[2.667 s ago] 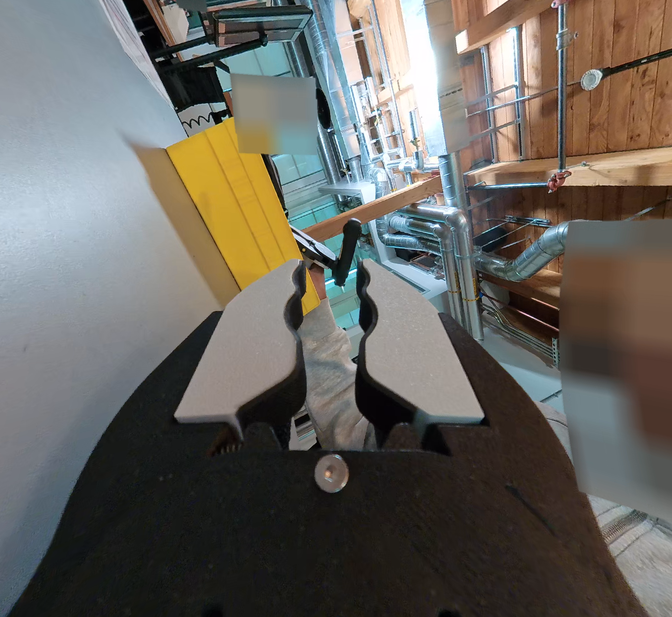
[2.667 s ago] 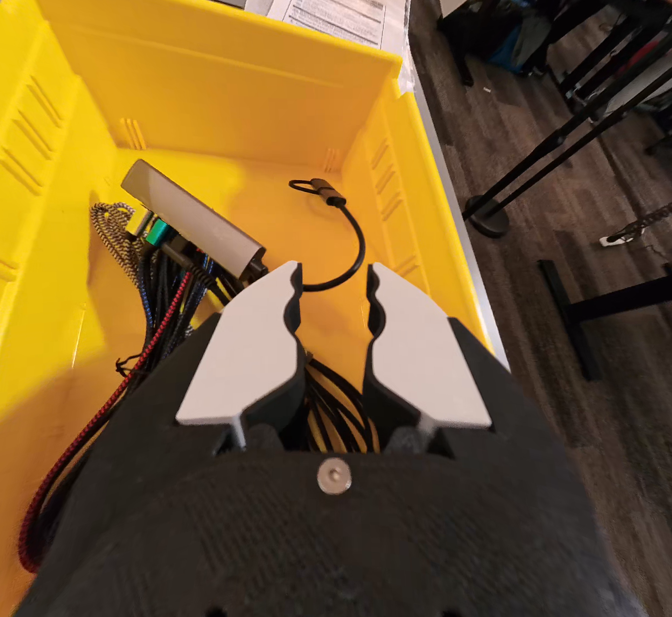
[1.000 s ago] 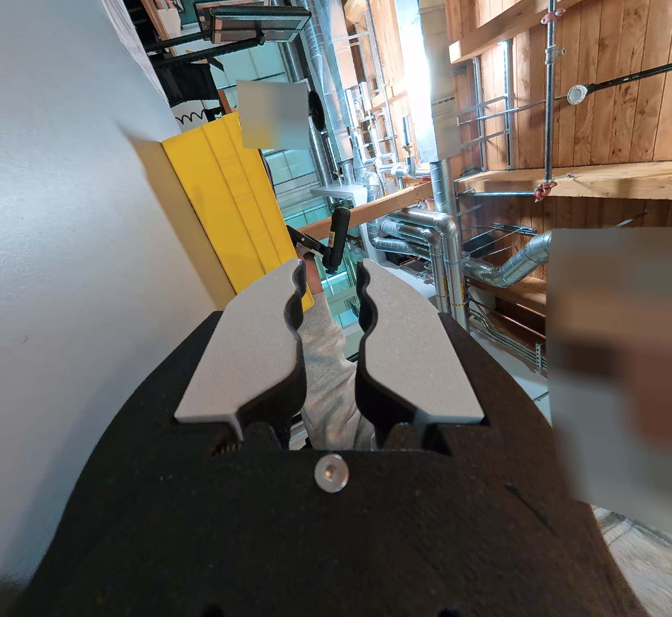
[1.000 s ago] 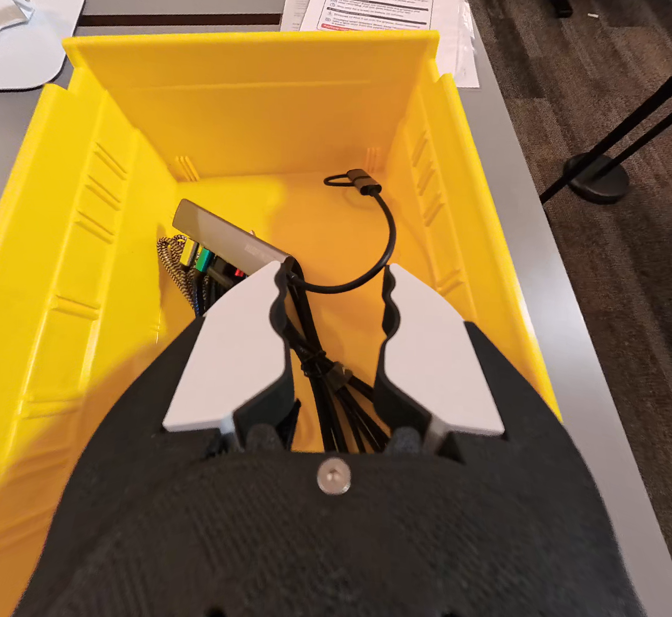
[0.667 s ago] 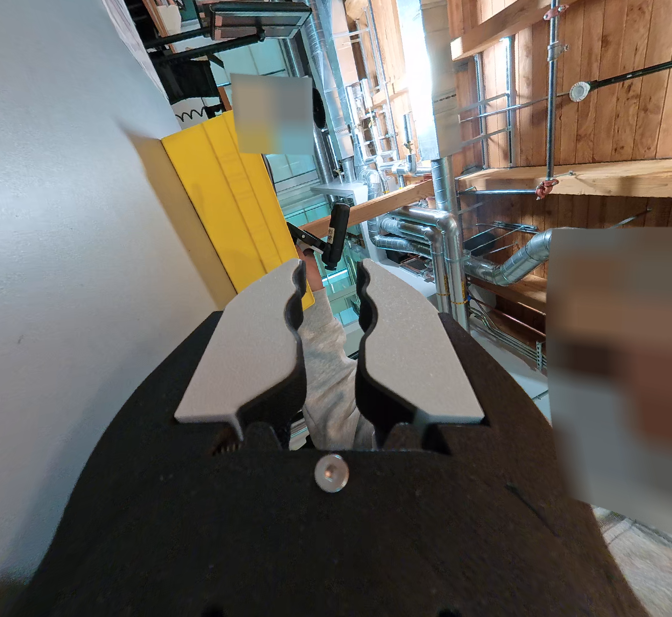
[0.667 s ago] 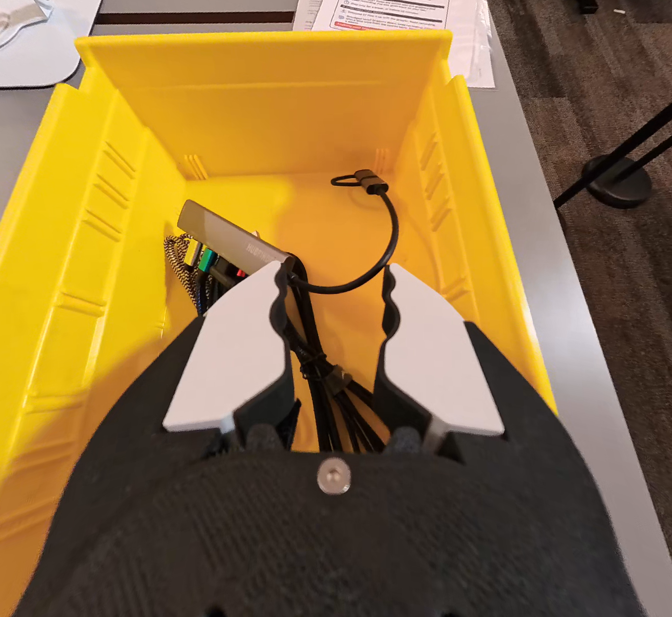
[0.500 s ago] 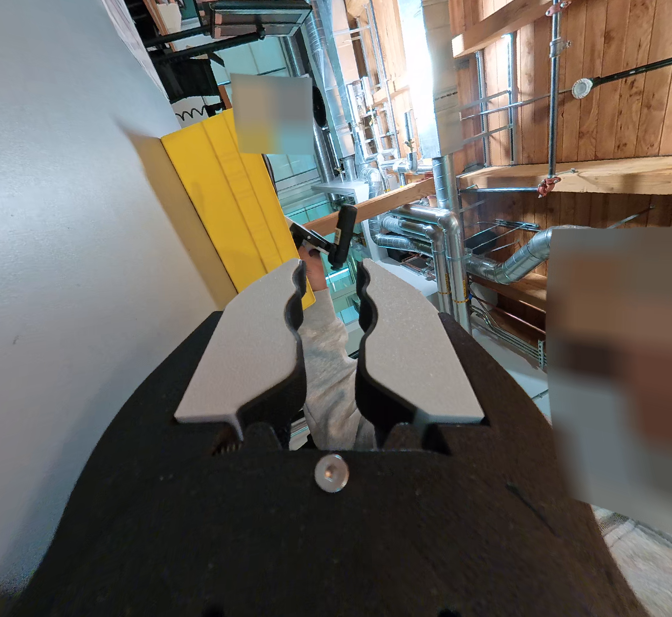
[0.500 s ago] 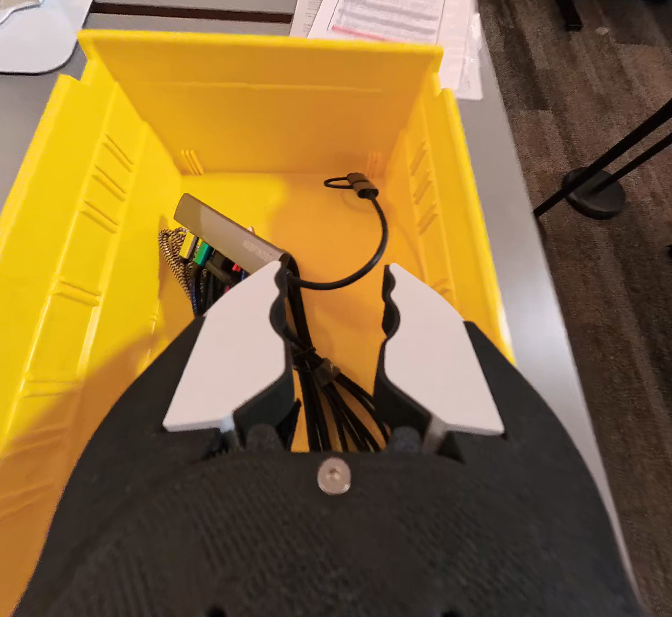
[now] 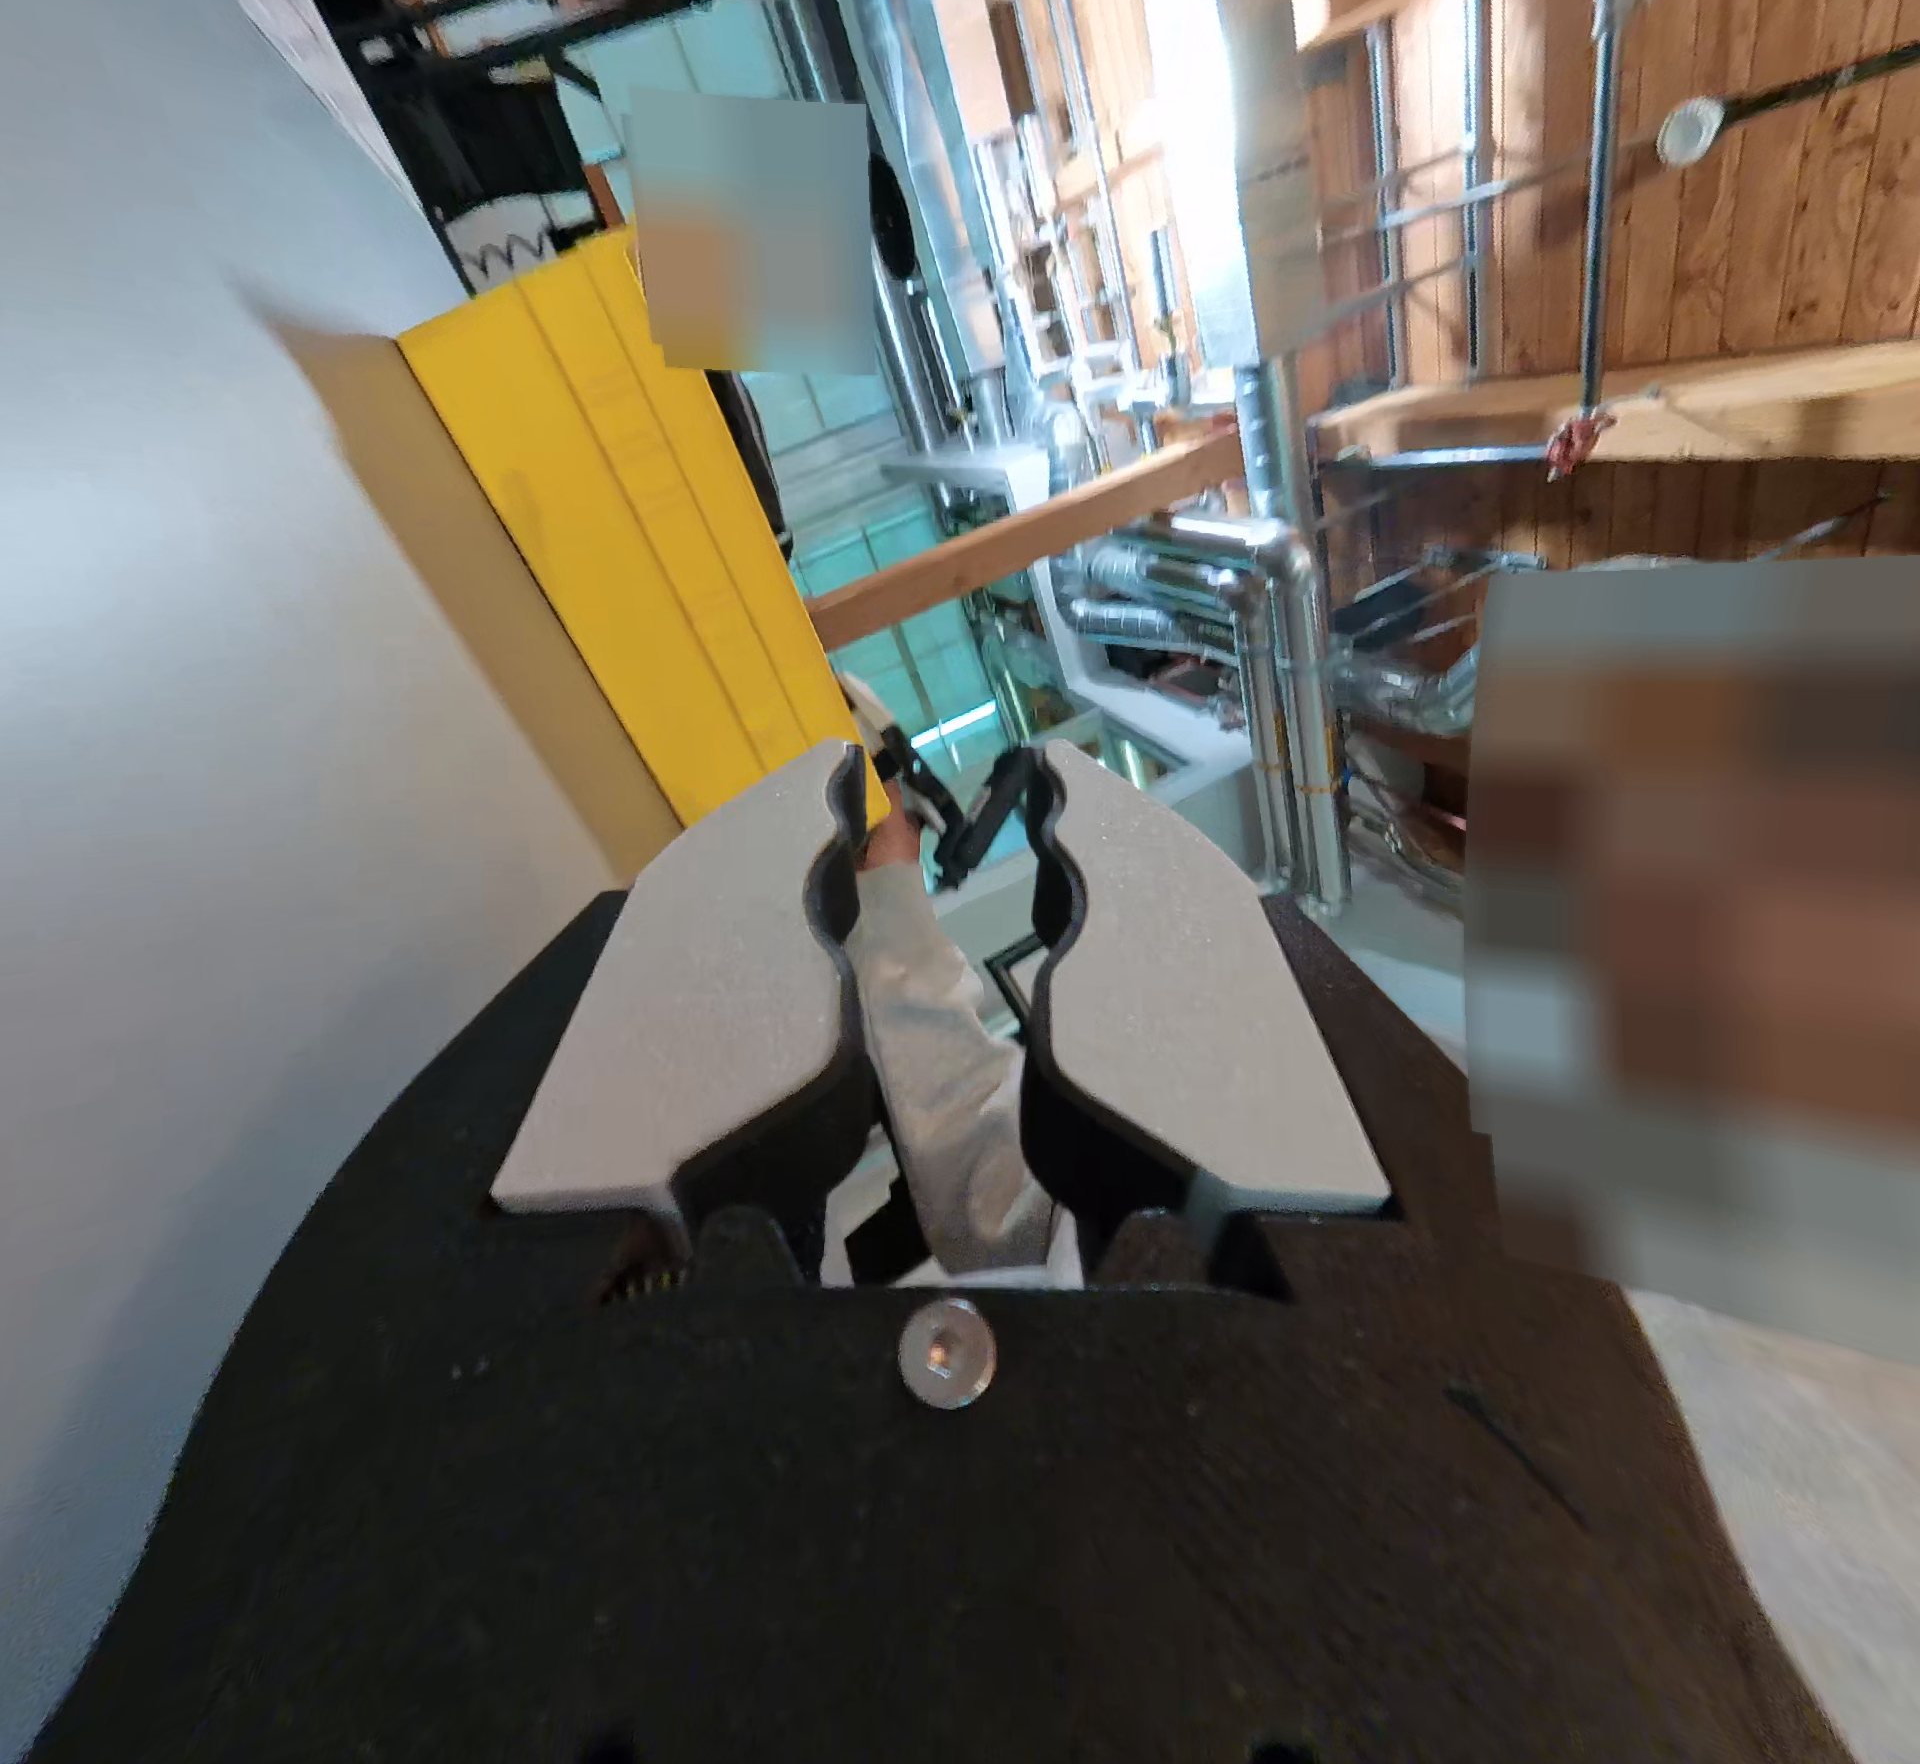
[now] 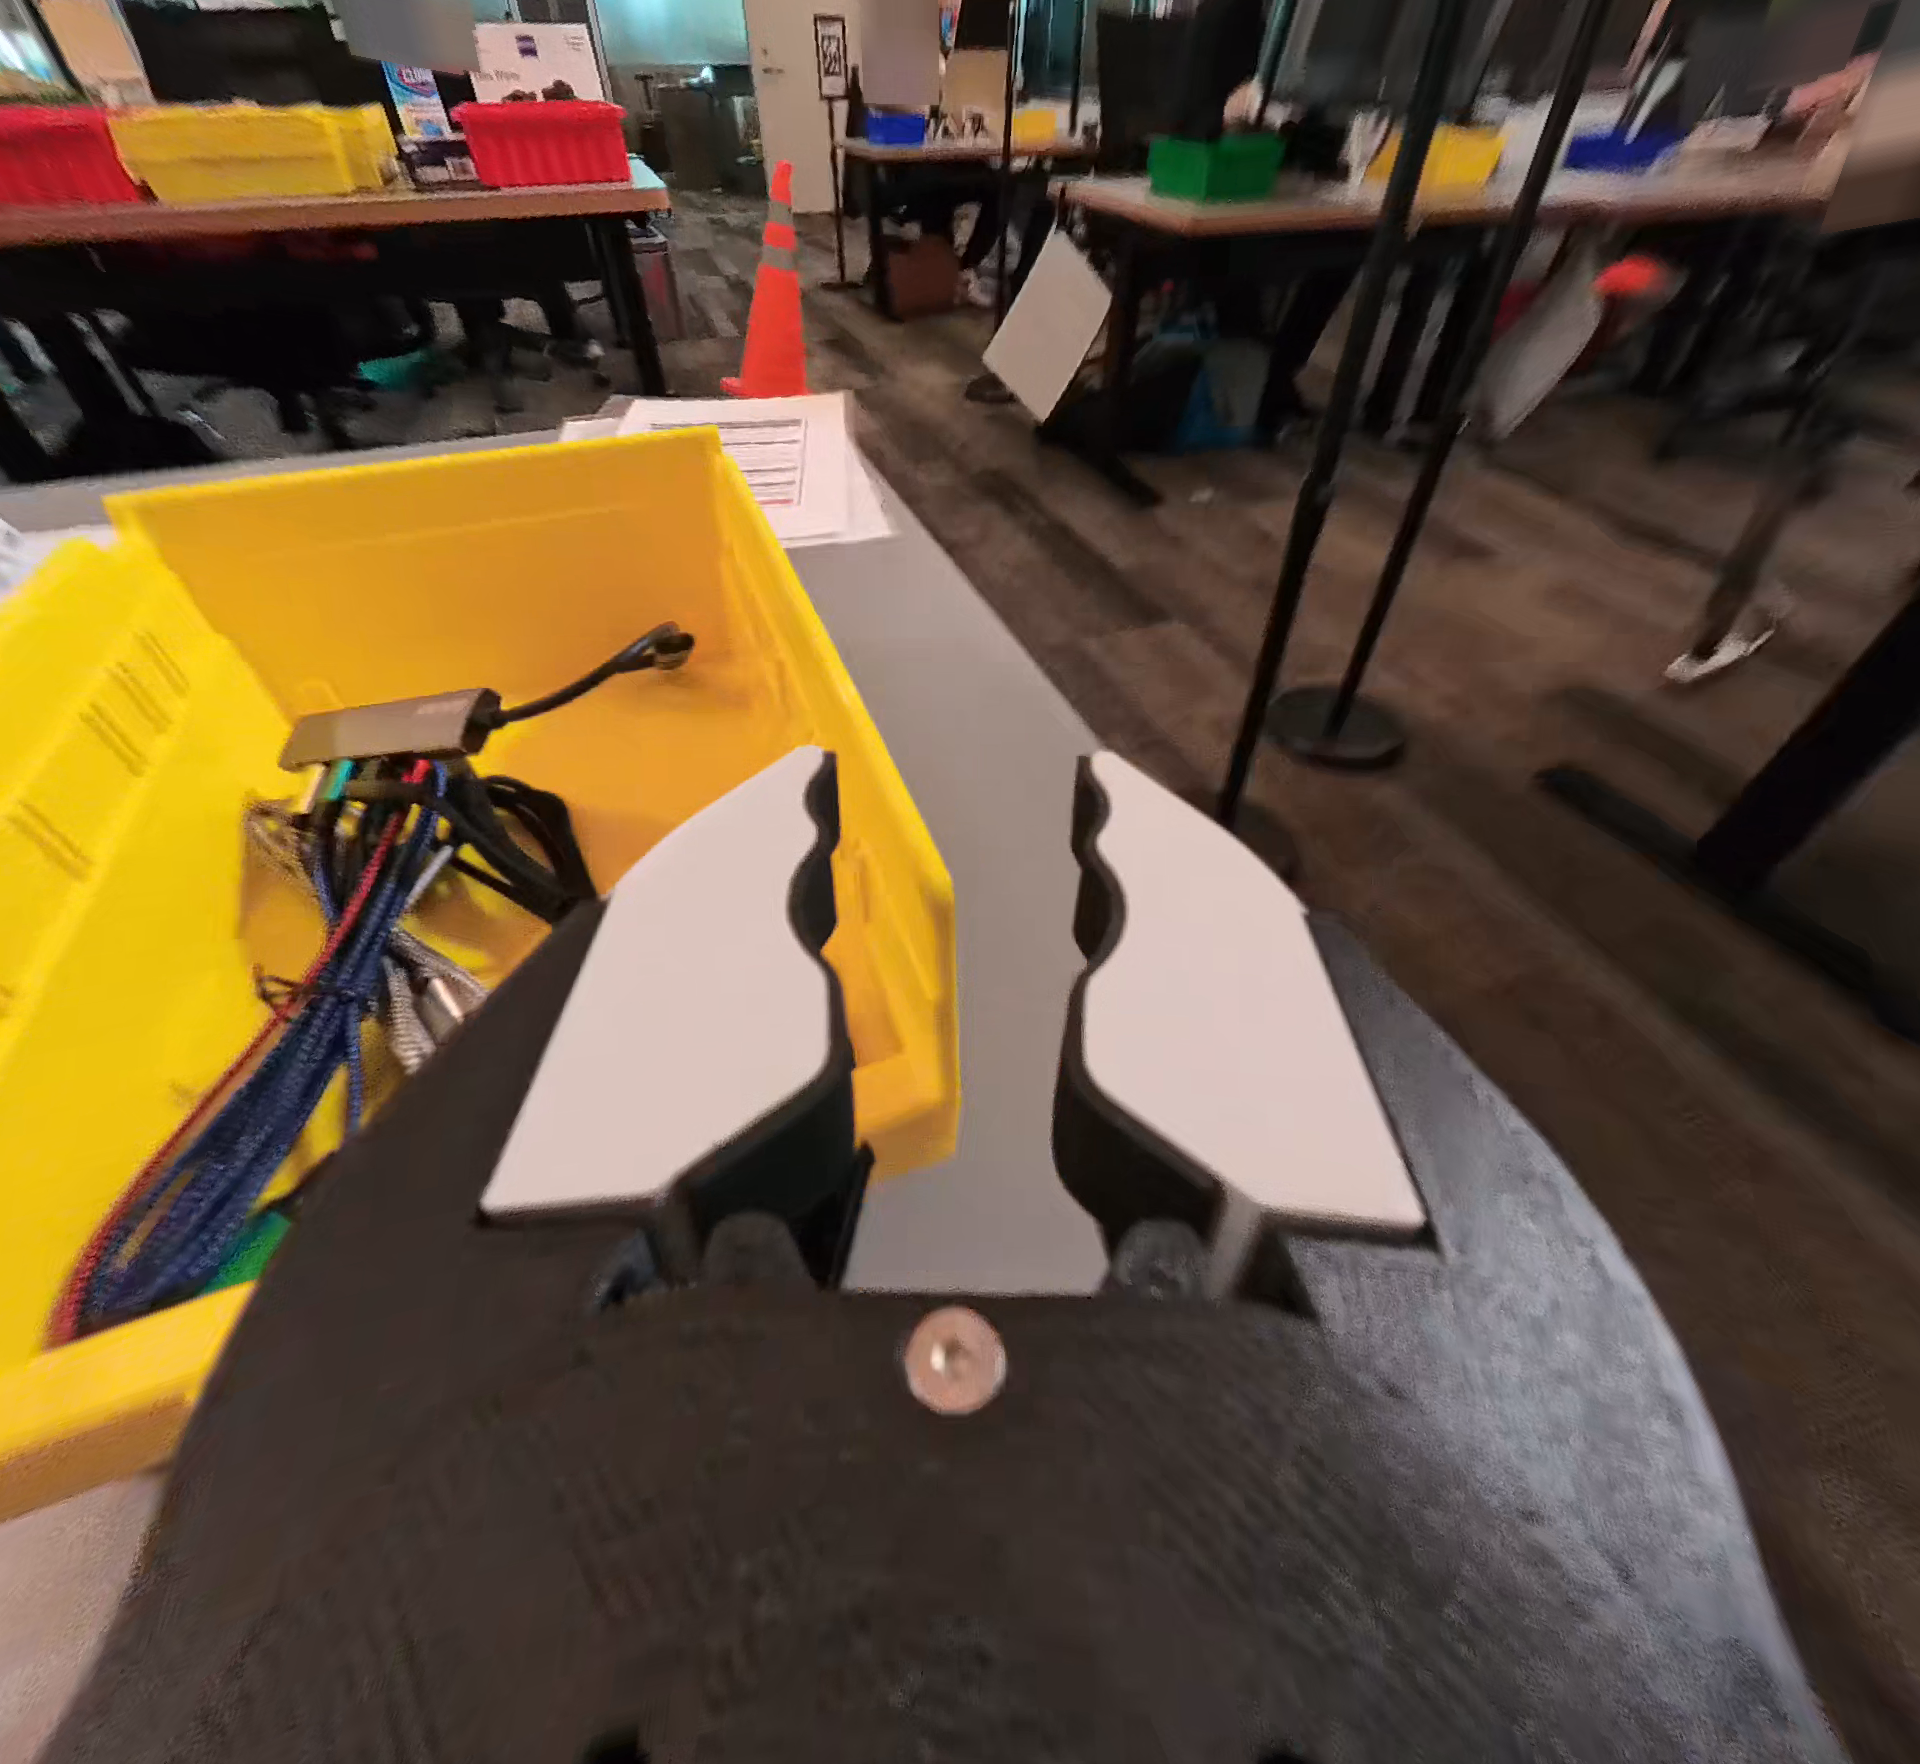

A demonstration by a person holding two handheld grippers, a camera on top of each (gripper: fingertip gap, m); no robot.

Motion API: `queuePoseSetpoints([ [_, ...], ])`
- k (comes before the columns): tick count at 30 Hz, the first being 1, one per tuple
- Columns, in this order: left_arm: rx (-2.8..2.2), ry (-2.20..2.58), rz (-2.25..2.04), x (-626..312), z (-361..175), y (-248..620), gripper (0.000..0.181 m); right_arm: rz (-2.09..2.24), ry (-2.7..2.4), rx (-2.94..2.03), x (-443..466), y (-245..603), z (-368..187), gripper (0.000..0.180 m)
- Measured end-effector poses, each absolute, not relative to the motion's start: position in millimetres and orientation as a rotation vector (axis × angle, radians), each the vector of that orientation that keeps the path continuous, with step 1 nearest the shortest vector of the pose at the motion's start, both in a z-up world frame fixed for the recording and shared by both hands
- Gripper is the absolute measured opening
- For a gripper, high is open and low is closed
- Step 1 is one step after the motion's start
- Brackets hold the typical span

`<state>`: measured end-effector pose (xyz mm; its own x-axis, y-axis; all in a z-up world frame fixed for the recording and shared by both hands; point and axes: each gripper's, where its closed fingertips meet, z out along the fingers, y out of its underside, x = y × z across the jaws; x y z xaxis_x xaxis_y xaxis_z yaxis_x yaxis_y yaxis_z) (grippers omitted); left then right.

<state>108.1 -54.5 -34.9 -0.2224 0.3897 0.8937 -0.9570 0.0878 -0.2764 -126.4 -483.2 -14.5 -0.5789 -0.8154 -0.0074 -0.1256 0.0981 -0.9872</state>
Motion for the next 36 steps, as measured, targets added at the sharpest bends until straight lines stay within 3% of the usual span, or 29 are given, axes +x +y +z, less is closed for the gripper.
queuePoseSetpoints([
  [5, 0.562, -1.358, 1.449, 88.8, -42.0, -54.4, 0.031, -1.346, 1.763, -0.851, -109.6, -485.1, -24.4, 0.047],
  [11, 0.690, -1.482, 1.928, 79.6, 3.4, -27.1, 0.026, -1.295, 1.988, -1.044, -110.5, -499.6, -60.9, 0.060],
  [21, 0.819, -1.844, 2.030, 48.8, 27.9, 18.3, 0.026, -1.192, 1.842, -0.952, -60.4, -506.0, -43.0, 0.055],
  [27, 0.893, -2.137, 1.929, 54.7, -21.4, 70.6, 0.025, -1.178, 1.884, -0.908, -50.7, -530.2, -46.8, 0.058],
  [31, 0.979, -1.951, 2.071, 63.5, -32.1, 99.2, 0.025, -1.164, 1.879, -0.879, -49.2, -522.0, -49.9, 0.044],
  [36, 0.930, -1.664, 2.124, 78.6, -12.2, 99.2, 0.029, -1.156, 1.887, -0.957, -49.8, -510.7, -55.6, 0.044],
])
